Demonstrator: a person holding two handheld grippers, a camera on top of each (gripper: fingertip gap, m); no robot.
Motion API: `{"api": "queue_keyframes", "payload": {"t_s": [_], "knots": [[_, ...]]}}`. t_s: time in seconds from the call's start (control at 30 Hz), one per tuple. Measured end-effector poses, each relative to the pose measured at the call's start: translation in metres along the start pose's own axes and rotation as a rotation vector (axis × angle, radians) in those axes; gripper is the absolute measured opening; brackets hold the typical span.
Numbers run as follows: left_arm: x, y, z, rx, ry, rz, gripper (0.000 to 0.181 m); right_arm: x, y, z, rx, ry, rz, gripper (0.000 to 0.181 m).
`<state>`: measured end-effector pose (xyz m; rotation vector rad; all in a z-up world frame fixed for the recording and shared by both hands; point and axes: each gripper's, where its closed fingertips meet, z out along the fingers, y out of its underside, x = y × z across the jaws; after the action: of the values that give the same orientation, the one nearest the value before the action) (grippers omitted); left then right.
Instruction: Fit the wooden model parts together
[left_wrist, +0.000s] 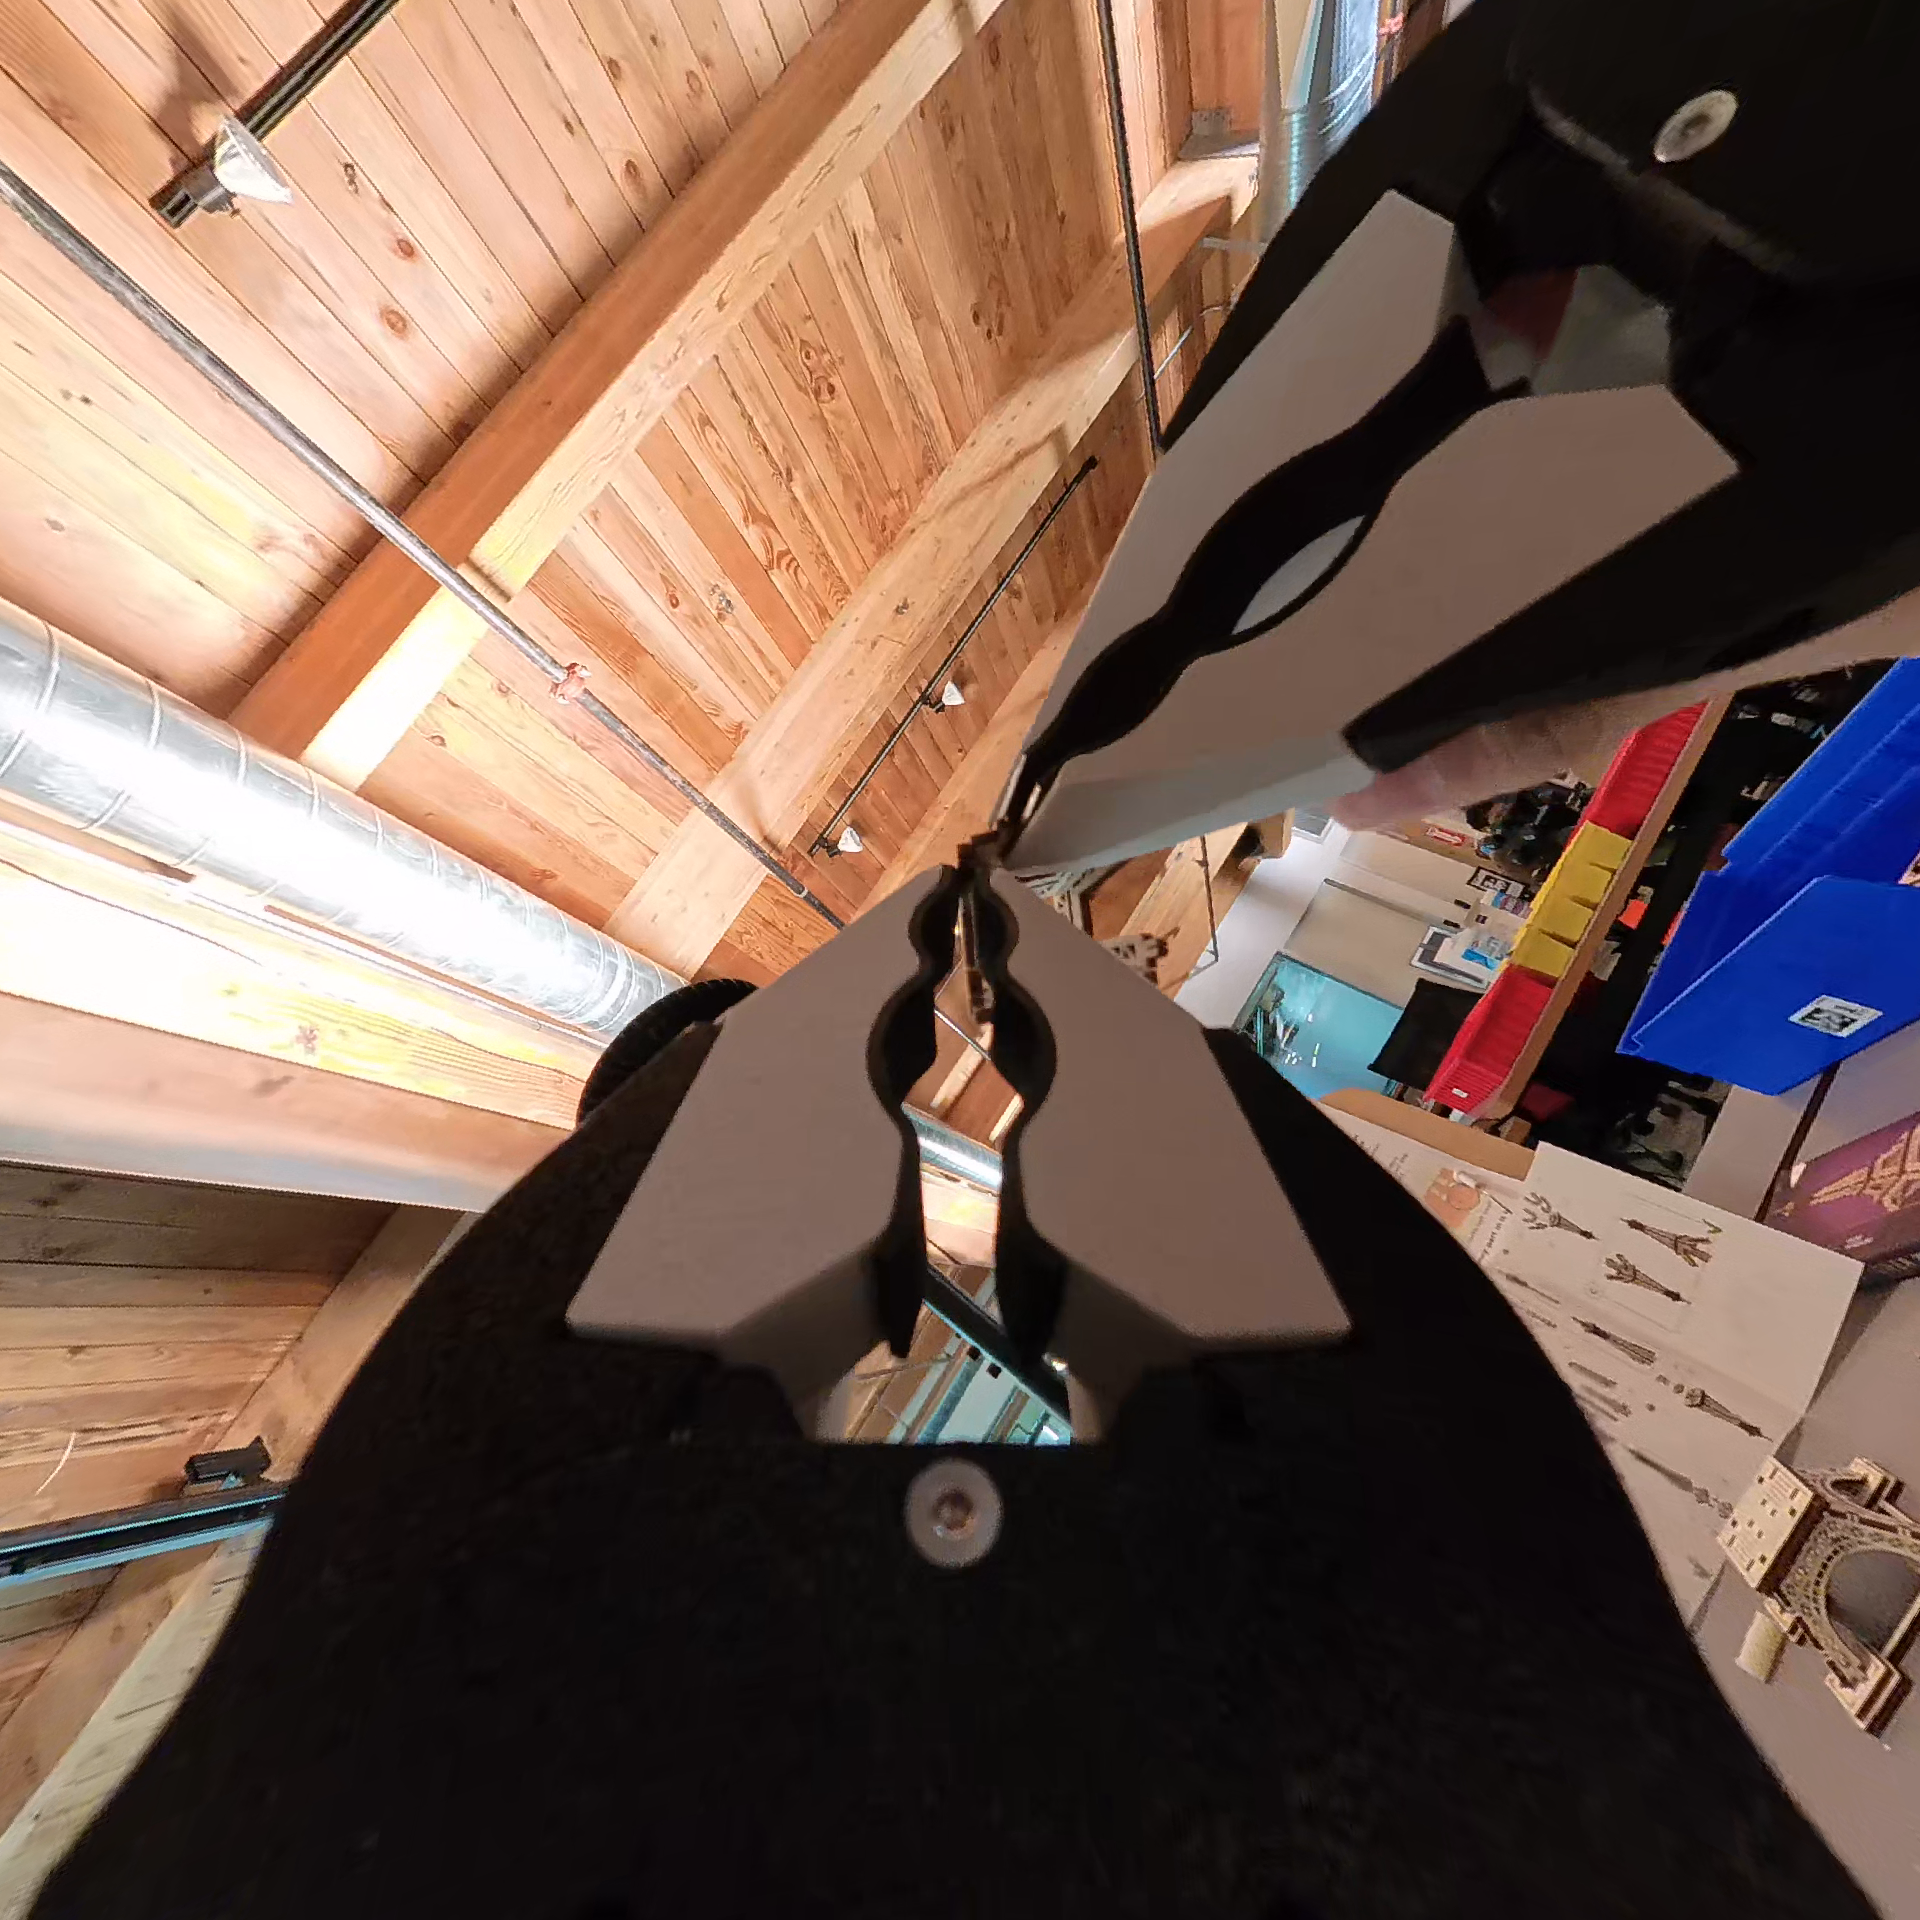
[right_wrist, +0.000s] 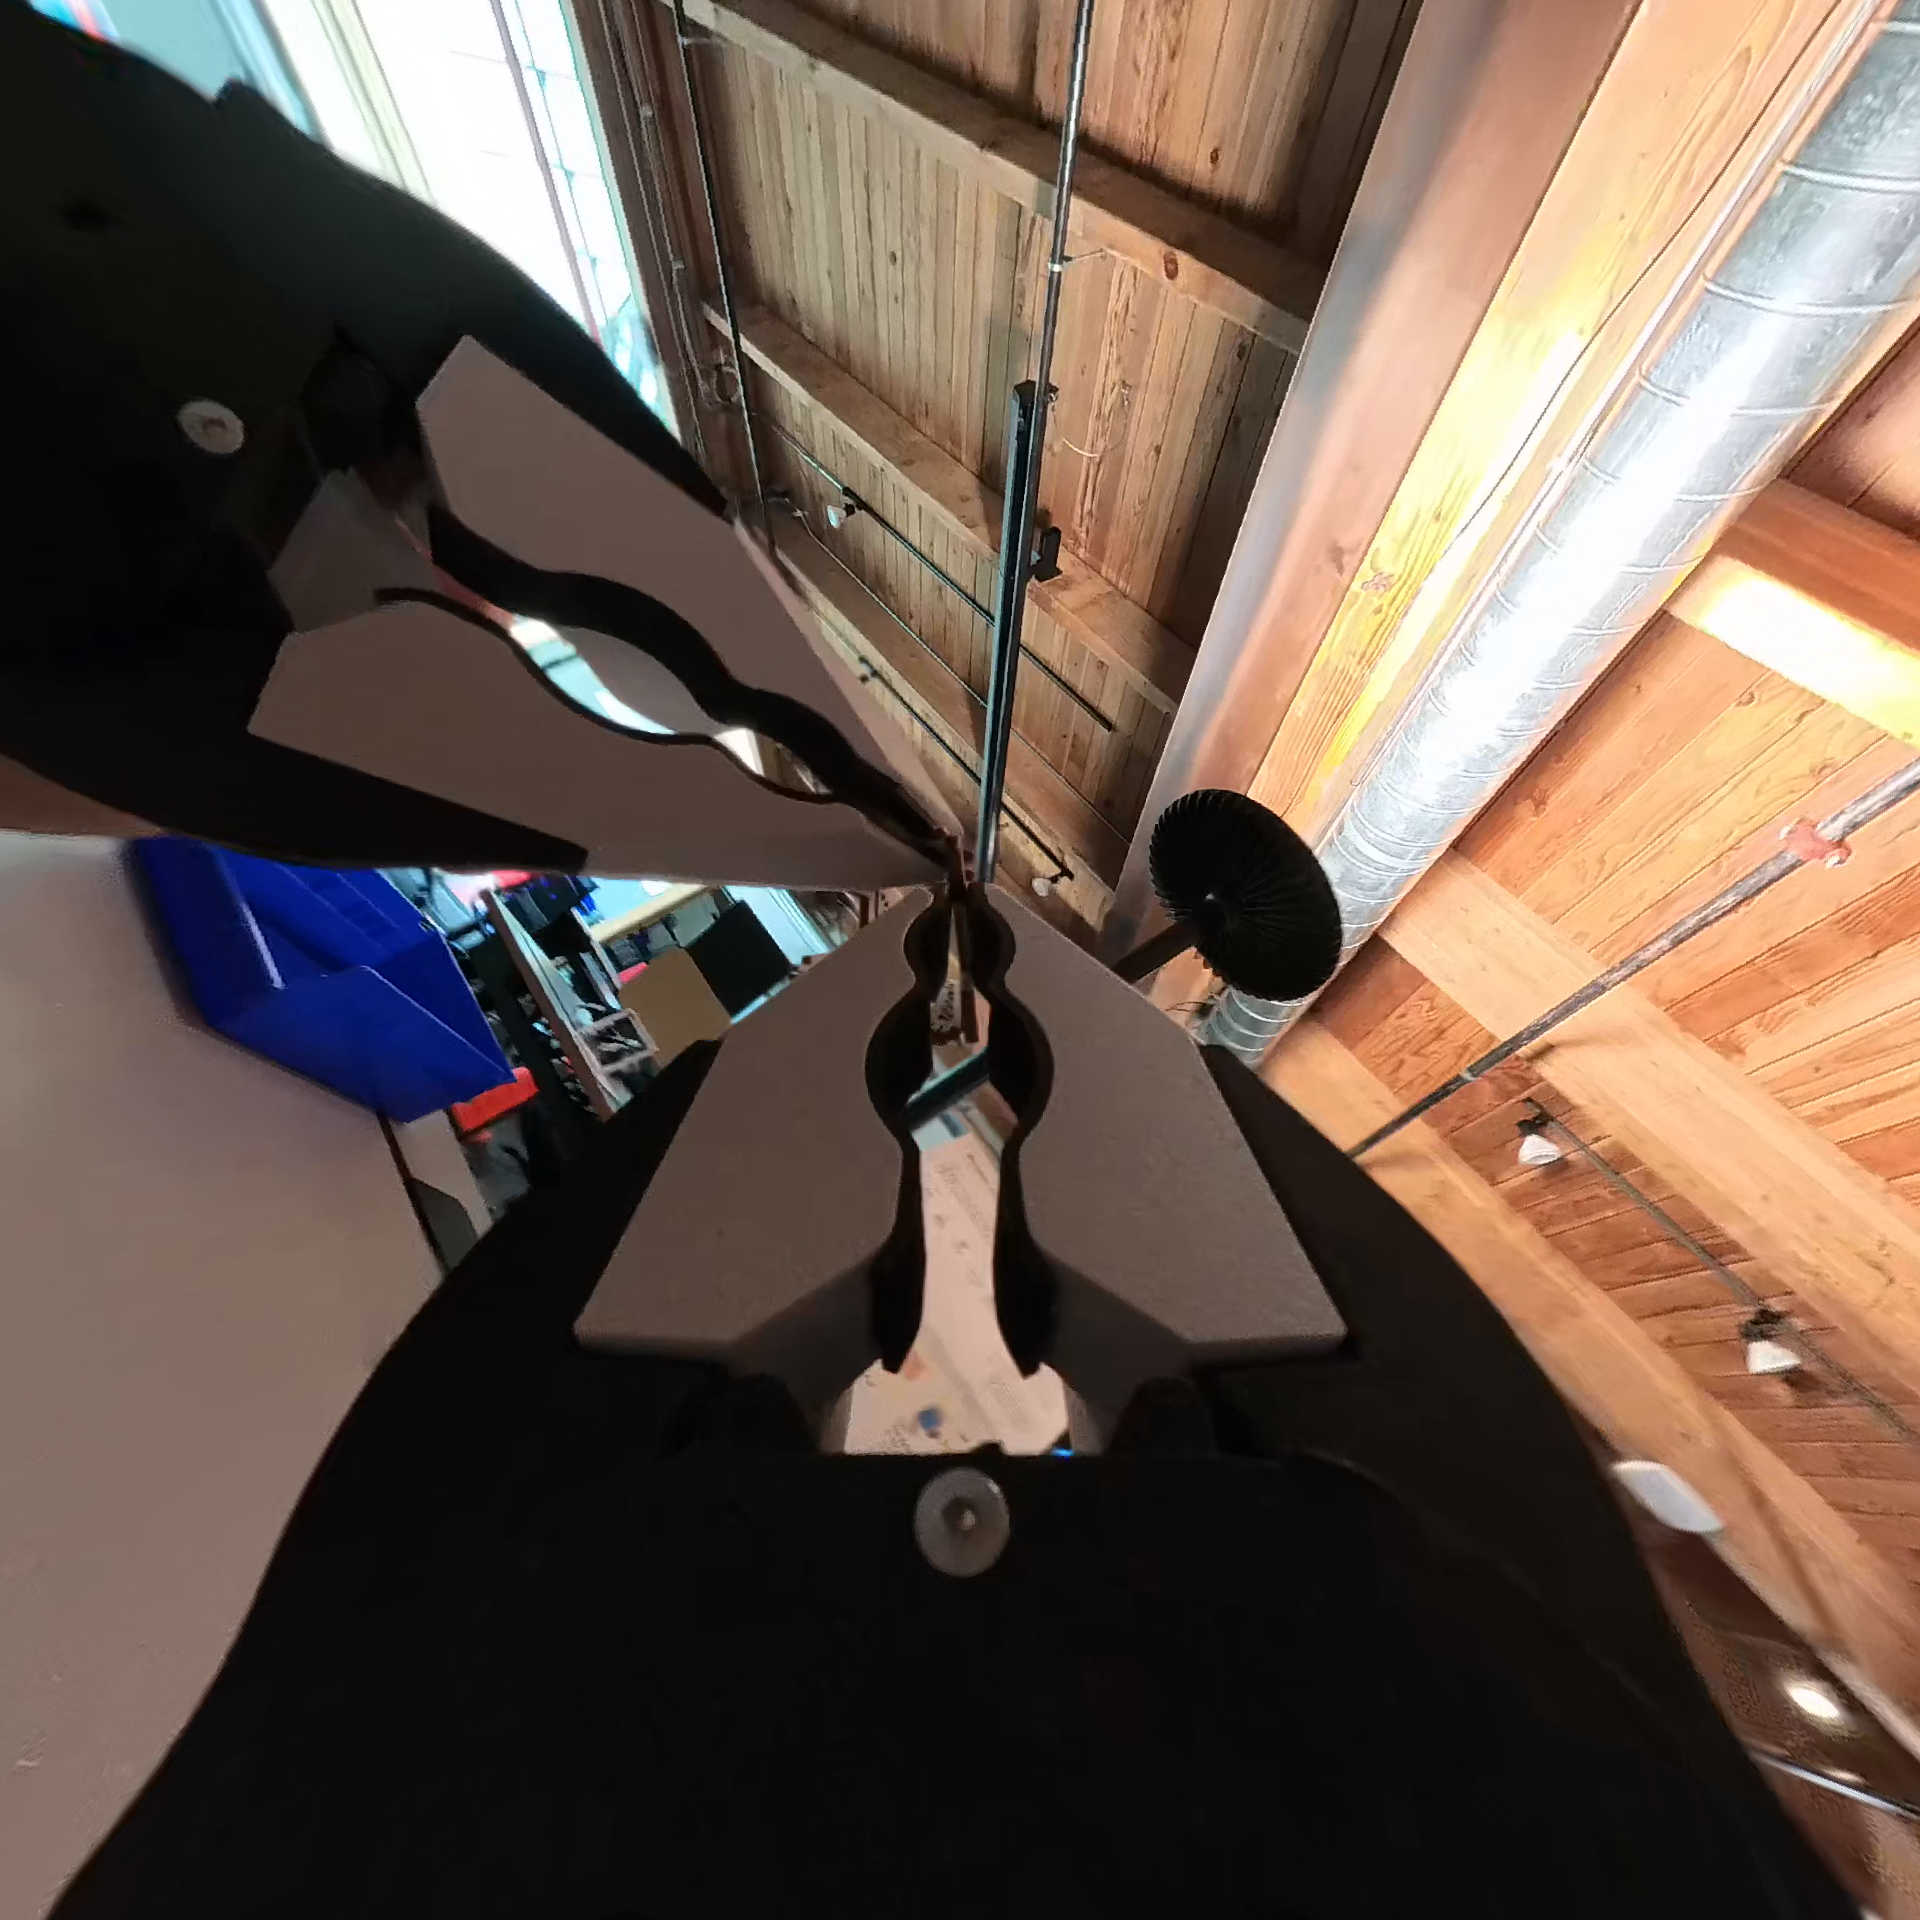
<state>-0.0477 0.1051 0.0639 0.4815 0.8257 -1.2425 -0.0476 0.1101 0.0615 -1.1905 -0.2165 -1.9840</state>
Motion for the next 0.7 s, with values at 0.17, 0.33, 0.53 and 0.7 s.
{"api": "queue_keyframes", "payload": {"t_s": [0.17, 0.33, 0.53, 0.7], "knots": [[-0.0022, -0.0021, -0.0010, 0.019, -0.006, -0.035, 0.000, 0.0012, -0.0026, 0.0002, 0.029, -0.014, 0.160, 0.000], [-0.0031, -0.0026, -0.0008, 0.021, -0.018, -0.044, 0.000, 0.0016, -0.0033, 0.0004, 0.045, -0.017, 0.226, 0.000], [-0.0035, -0.0029, 0.0000, 0.016, -0.019, -0.057, 0.000, 0.0021, -0.0028, 0.0005, 0.050, -0.025, 0.267, 0.000], [-0.0034, -0.0034, -0.0005, 0.028, -0.024, -0.062, 0.000, 0.0026, -0.0035, 0.0001, 0.061, -0.032, 0.337, 0.000]]}}
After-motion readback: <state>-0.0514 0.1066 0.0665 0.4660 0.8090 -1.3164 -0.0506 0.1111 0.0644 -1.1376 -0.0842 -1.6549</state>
